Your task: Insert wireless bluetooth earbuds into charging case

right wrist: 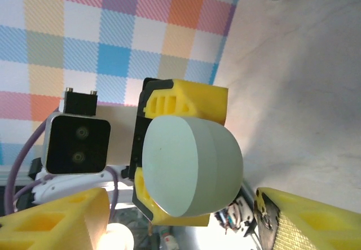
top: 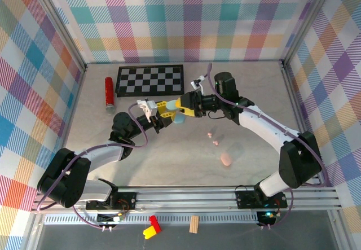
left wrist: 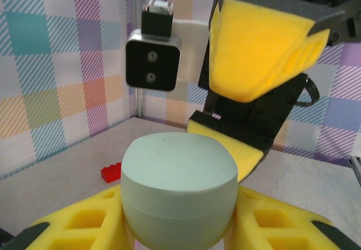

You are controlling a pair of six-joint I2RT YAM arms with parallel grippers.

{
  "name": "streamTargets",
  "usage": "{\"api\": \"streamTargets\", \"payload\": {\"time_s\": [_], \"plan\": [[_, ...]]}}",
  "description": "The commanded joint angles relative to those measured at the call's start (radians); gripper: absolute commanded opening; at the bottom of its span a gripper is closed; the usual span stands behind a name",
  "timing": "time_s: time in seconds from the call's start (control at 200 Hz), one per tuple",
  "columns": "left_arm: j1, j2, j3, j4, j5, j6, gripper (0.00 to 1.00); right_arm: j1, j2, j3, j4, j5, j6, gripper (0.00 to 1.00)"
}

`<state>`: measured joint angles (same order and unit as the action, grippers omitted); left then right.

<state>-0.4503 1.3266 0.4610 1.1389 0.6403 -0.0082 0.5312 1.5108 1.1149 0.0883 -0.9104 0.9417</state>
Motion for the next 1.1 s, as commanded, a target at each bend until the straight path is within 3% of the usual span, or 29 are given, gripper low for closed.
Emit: {"api": "streamTargets", "payload": {"time_s": [0.0, 0.215, 0.525, 0.62, 0.715, 0.825, 0.9, 0.99, 1.1], "plan": [[-0.007, -0.001, 0.032, 0.078, 0.036, -0.029, 0.38, 0.006, 0.019, -0.018, 0.165, -0.083, 0.117, 0.67], [-0.007, -0.002, 0.029, 0.103, 0.06, -0.06, 0.38, 0.007, 0.049, -0.003, 0.186, -0.067, 0.133, 0.62], [-0.007, -0.012, 0.021, 0.069, 0.059, -0.04, 0.38, 0.007, 0.059, 0.001, 0.184, -0.064, 0.134, 0.24], [-0.006, -0.012, 0.016, 0.063, 0.047, -0.029, 0.41, 0.005, 0.053, -0.008, 0.185, -0.048, 0.128, 0.2], [-0.007, -0.017, 0.014, 0.041, 0.041, -0.014, 0.58, 0.001, 0.041, -0.008, 0.135, -0.015, 0.075, 0.2], [-0.006, -0.037, 0.008, -0.011, 0.031, 0.013, 0.83, -0.02, 0.013, -0.03, 0.036, 0.091, -0.019, 0.2], [-0.006, -0.064, 0.004, -0.083, 0.019, 0.048, 0.94, -0.046, 0.006, -0.052, -0.041, 0.183, -0.085, 0.21], [-0.009, -0.095, 0.005, -0.197, 0.0, 0.093, 1.0, -0.056, 0.026, -0.033, -0.221, 0.328, -0.223, 0.22], [-0.021, -0.116, 0.008, -0.288, -0.013, 0.13, 1.0, -0.056, 0.073, -0.041, -0.261, 0.423, -0.285, 0.22]]}}
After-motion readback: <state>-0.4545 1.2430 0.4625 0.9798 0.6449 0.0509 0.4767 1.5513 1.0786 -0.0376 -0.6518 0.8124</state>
